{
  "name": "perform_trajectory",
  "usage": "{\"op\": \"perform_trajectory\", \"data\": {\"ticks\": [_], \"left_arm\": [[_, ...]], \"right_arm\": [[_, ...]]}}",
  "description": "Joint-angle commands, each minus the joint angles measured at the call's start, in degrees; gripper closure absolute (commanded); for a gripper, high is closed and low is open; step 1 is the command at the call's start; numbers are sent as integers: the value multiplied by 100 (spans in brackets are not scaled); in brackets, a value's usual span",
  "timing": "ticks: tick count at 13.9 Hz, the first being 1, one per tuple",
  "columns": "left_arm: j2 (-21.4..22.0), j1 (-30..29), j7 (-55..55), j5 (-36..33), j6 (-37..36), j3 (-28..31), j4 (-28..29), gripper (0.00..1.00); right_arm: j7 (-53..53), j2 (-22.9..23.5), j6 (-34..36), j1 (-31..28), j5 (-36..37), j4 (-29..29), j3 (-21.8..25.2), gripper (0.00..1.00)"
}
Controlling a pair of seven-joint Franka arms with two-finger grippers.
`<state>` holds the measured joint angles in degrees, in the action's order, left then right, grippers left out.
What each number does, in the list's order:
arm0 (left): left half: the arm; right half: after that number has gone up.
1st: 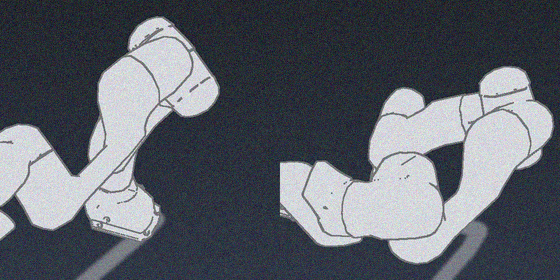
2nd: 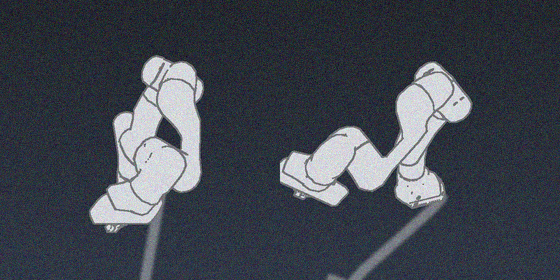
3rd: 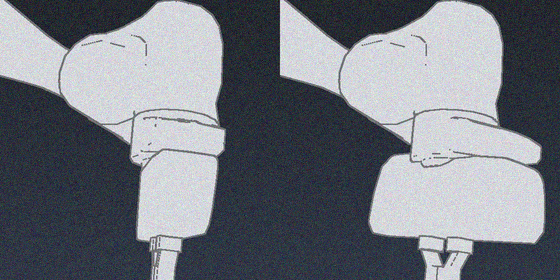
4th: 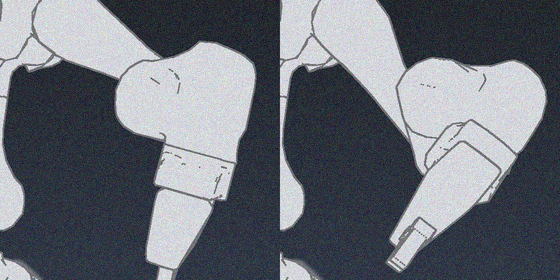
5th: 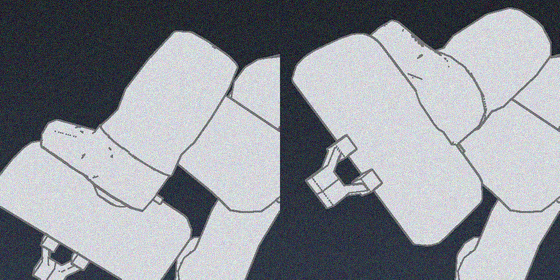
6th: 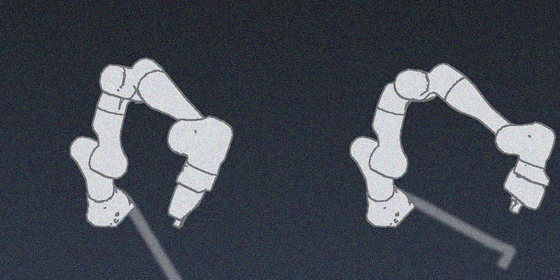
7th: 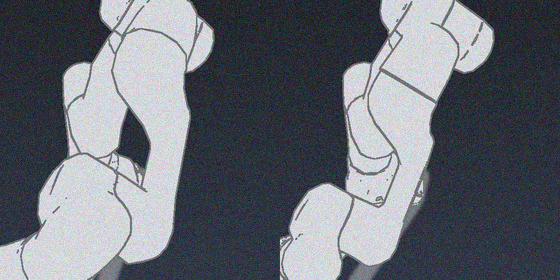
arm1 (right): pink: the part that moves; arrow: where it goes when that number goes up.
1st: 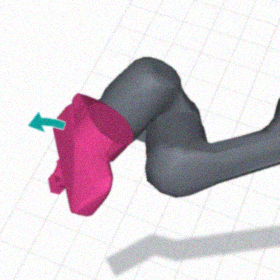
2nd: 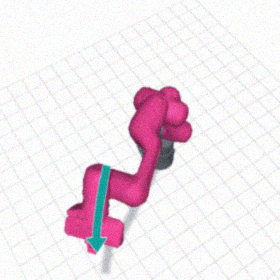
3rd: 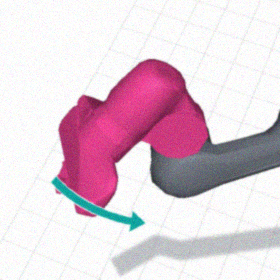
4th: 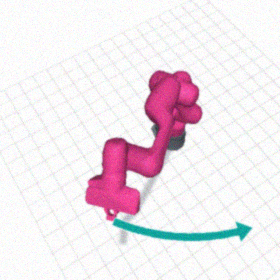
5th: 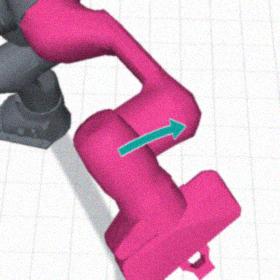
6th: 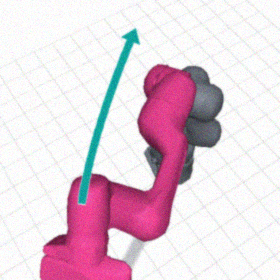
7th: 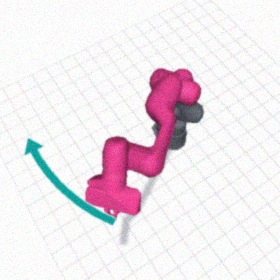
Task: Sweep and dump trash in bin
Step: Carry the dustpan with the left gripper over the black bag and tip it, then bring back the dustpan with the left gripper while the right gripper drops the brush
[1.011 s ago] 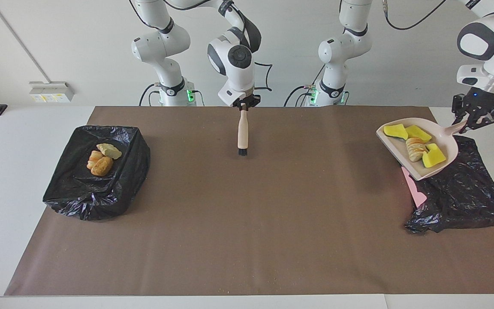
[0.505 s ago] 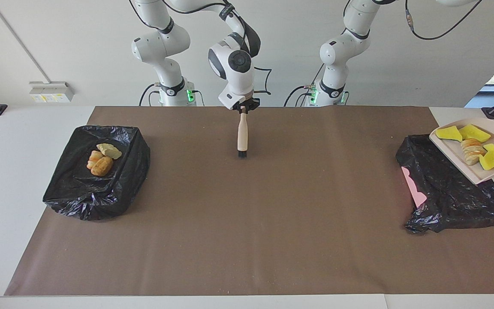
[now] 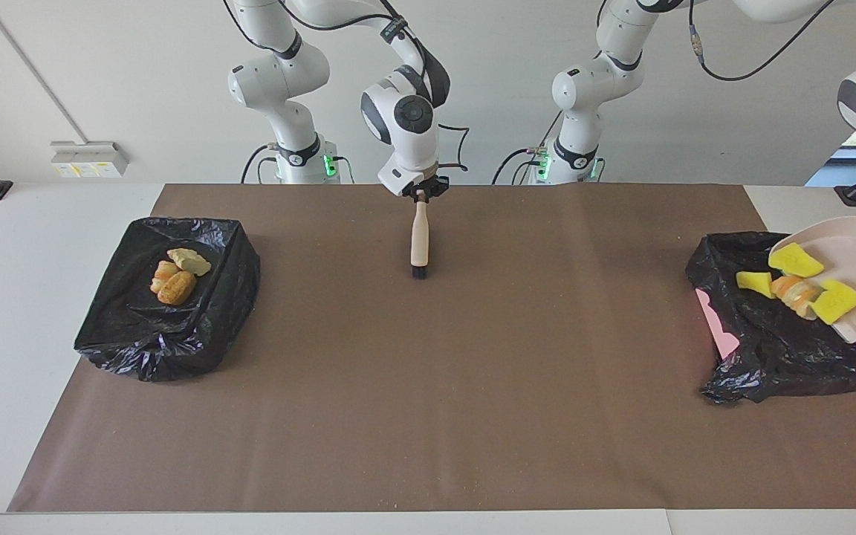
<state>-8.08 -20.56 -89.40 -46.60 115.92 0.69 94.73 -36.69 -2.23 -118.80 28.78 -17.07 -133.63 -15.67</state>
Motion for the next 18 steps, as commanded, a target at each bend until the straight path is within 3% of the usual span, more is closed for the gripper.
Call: {"op": "perform_trajectory", "data": {"ticks": [1,2,4,7,10,13,18], "left_arm": [[-1,271,98,-743,-542,63,-148,100],[52,342,194,-893,-710,63,-148,100],[140,439,230,-1027,-1044,63,-166,100],[500,474,265,-765,-1316,10,-61,100],[518,571,1026,770,-1870,1,-52,100],[650,580,1643,2036,-1925,-8,220,100],[905,1491,4126,3252,-1898,-8,958,100]], "right_arm": [[118,-40,-134,31,-86,-93,11,53],[118,-40,-134,31,-86,-93,20,40],[118,-23,-91,31,-77,-32,11,0],[136,4,-47,-30,-59,214,20,0],[136,-5,-20,-284,37,478,55,0],[171,-58,330,-635,396,872,73,0],[443,-128,1025,-918,1107,1707,99,0]]}}
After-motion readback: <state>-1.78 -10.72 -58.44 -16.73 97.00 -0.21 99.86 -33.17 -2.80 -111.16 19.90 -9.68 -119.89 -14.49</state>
